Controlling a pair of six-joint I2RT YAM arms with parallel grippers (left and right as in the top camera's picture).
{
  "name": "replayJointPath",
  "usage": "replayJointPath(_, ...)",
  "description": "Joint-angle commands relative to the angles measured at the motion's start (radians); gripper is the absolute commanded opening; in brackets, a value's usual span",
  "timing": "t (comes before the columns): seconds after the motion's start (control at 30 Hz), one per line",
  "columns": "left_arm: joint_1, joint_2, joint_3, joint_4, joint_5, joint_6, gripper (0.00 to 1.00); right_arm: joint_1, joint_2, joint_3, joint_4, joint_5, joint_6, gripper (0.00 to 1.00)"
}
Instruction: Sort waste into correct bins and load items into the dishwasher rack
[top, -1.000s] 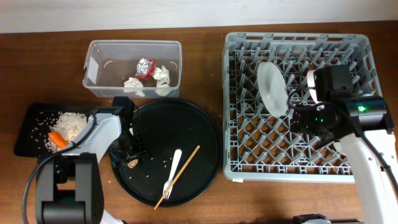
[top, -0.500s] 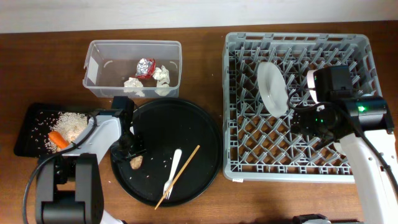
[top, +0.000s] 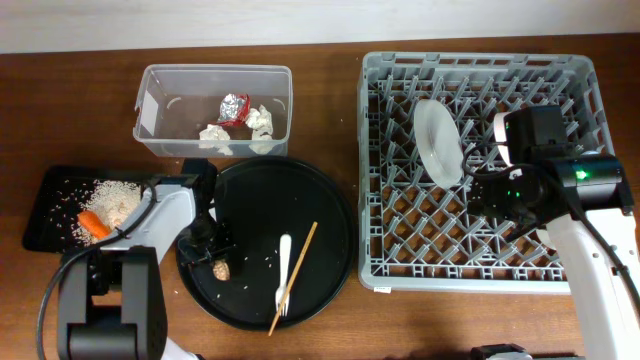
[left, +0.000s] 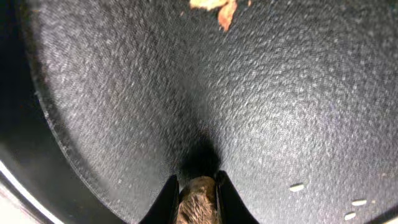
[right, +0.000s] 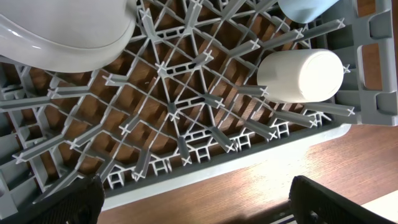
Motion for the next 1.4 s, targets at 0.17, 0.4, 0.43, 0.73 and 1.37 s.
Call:
replayJointPath(0.17, 0.028, 0.008, 0.360, -0.164, -0.106, -0.002, 0.00, -0.006, 0.000, -0.004, -0.010, -0.001, 0.003, 0.98)
replayJointPath(0.4, 0.373, 0.010, 0.447, -0.016, -0.113, -0.003, 0.00, -0.006, 0.000, -0.004, -0.011, -0.002, 0.003, 0.99)
replayJointPath(0.43, 0.431, 0.012, 0.447, 0.019, -0.113, -0.003, 0.00, -0.006, 0.000, -0.004, -0.011, -0.002, 0.004, 0.98)
replayJointPath(0.73, 0.579, 0.101, 0.447, 0.194, -0.113, -0.003, 0.49, -0.006, 0.001, -0.004, -0.029, -0.001, 0.004, 0.98)
replayJointPath(1.37, -0.075, -0.091, 0.380, -0.239, -0.068, 0.046, 0.85, 0.050, 0.000, -0.004, -0.027, -0.528, -0.164, 0.99)
